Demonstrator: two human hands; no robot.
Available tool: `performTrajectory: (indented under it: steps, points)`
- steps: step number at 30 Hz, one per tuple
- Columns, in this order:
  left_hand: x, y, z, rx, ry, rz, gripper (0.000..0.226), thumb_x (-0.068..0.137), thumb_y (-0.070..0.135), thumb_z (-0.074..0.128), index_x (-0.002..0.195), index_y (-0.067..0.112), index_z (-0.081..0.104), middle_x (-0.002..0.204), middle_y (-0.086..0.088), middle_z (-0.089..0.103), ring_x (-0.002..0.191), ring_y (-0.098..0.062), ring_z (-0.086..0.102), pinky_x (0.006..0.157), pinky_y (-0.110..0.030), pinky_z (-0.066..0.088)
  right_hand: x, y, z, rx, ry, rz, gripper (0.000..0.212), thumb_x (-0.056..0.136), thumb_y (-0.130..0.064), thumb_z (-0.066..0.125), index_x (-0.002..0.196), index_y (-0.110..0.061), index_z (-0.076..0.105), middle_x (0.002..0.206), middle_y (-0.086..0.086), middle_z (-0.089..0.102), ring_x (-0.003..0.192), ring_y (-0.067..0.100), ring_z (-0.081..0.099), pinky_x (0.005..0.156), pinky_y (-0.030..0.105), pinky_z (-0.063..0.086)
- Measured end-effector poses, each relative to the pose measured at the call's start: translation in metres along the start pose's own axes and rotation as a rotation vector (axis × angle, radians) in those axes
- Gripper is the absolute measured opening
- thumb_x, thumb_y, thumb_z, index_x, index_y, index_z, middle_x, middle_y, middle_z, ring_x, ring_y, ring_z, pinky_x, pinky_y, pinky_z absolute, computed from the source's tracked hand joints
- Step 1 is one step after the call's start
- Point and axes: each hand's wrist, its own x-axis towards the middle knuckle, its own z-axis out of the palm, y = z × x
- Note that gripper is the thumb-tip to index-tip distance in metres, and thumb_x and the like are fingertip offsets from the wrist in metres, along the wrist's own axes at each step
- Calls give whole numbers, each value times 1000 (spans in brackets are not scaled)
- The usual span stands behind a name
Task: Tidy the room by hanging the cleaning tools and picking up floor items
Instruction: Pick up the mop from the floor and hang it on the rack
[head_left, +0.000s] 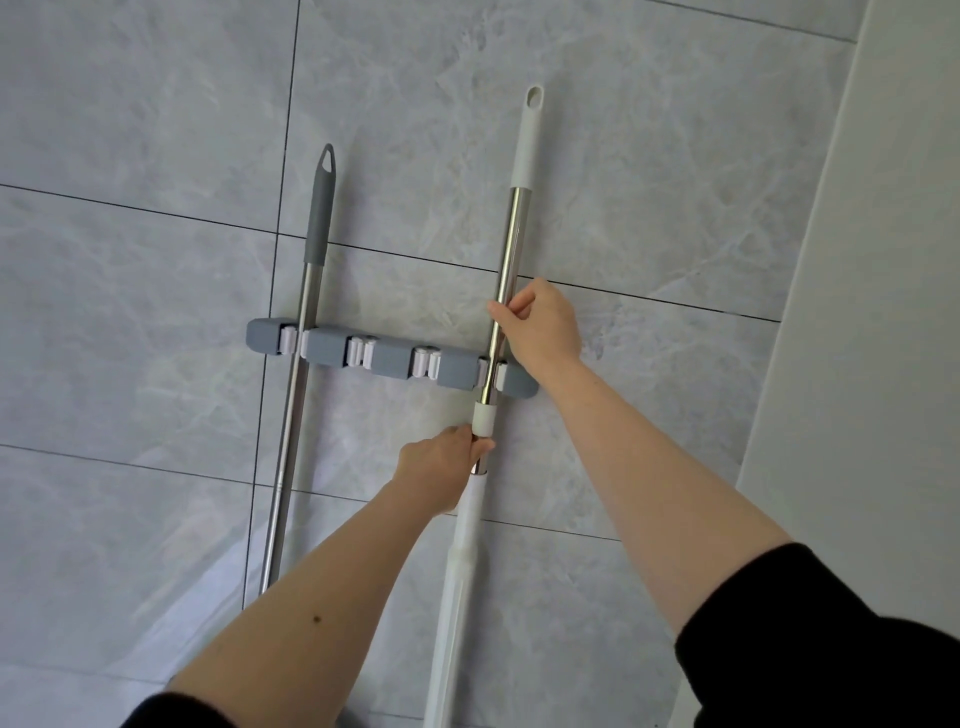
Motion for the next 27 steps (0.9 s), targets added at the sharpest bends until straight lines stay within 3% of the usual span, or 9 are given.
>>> performTrajectory:
  steps: [6,10,14,17,19,22,27]
  points:
    - [2,3,-3,49,-66,-48,34,99,22,35,133,21,40,117,-2,57,101,-24,62,69,-29,38,-5,-4,0,-8,1,64,23,87,-35,63,79,-19,47,66,-12,47,74,15,51,66,28,35]
    - [-4,15,-2,7,-28,-111,30,99,18,37,129,20,41,97,1,46,101,-24,61,74,-32,44,-13,-12,1,-61,-18,95,17,90,-29,58,84,-19,45,83,-4,54,79,18,51,68,29,35]
    - [-10,21,0,-125,-61,-172,22,99,17,37,120,11,41,81,5,41,99,-28,62,69,-30,38,-23,-14,-2,-111,-47,107,8,90,-24,58,89,-17,53,85,-3,55,83,19,55,70,30,40]
    - [-21,15,2,-172,-106,-220,23,98,17,39,118,8,36,93,-5,53,90,-30,62,66,-31,36,-39,-12,-3,-62,-31,85,12,89,-20,60,97,-12,59,84,-5,56,84,17,56,73,30,42]
    - [-30,8,5,-177,-109,-225,21,100,23,36,115,8,37,95,-7,56,94,-30,63,68,-31,36,-52,-13,0,-8,-27,37,13,88,-18,61,99,-12,60,84,-5,56,80,15,55,71,27,41]
    - [-48,-5,6,-179,-91,-226,23,102,30,31,107,8,36,88,-6,57,92,-31,63,68,-32,36,-77,-19,9,26,-95,-45,16,86,-17,63,101,-13,59,87,-6,55,77,11,51,73,28,44]
    - [-79,-38,-5,-185,-47,-267,28,102,32,29,106,6,38,106,-15,64,95,-35,62,73,-36,40,-111,-26,26,36,-190,-73,19,87,-14,61,105,-13,59,94,-6,51,79,11,50,75,26,45]
